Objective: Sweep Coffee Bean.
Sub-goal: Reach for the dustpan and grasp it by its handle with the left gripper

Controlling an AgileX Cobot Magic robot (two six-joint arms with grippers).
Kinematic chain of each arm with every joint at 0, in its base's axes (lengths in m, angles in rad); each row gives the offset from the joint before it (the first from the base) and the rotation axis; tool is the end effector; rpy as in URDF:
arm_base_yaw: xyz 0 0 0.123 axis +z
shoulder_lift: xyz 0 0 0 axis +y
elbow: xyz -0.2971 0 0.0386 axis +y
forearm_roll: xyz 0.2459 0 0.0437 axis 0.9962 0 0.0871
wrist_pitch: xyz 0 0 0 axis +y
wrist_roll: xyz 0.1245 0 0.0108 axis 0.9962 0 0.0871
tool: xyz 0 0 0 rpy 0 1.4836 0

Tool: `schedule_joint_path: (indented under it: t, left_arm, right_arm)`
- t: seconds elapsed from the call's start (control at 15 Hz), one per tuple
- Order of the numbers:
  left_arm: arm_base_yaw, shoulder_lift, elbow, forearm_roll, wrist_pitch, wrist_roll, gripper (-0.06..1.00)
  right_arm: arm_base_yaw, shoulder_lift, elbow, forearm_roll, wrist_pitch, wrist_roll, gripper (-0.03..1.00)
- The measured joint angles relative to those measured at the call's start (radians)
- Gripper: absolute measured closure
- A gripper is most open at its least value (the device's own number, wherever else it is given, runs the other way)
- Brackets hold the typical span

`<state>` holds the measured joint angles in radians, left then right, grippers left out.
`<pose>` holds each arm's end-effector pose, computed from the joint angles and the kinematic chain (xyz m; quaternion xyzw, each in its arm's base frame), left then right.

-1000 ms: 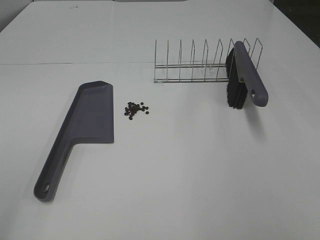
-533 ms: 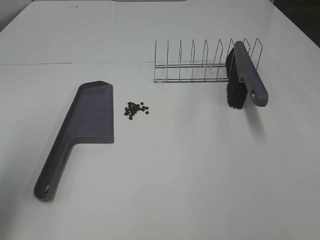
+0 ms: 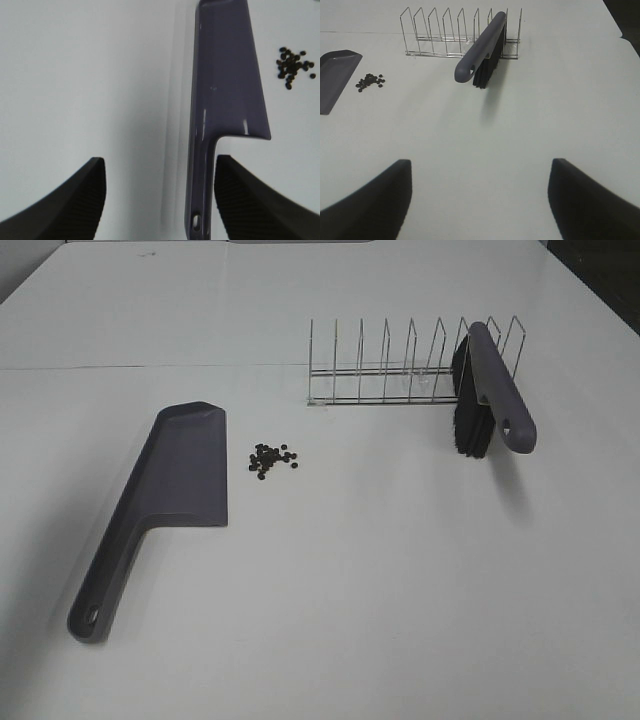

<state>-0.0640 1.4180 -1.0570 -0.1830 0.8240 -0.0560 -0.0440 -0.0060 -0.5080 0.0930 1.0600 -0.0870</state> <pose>0.2940 -0.0356 0.2667 -0.0408 0.9683 -0.0936 0.2281 0.0075 0.0098 0.2637 -0.0203 0.8482 0.0118 0.5291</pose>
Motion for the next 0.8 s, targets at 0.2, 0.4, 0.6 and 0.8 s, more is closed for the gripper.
schedule_joint_path:
  t: [0.2,0.4,0.6,0.8]
  left_arm:
    - [-0.087,0.124,-0.001,0.002,0.036,-0.031,0.33]
    - [-0.200,0.249,-0.001,0.031,0.054,-0.098,0.31]
    - [-0.263,0.331,-0.001,0.058,0.025,-0.165,0.31]
    - [-0.300,0.422,-0.006,0.062,-0.016,-0.187,0.30]
  right_arm:
    - [0.000,0.000,0.000,0.000,0.000,0.000,0.33]
    - [0.000,0.000,0.000,0.000,0.000,0.000,0.33]
    - [0.000,0.000,0.000,0.000,0.000,0.000,0.33]
    - [0.000,0.000,0.000,0.000,0.000,0.000,0.33]
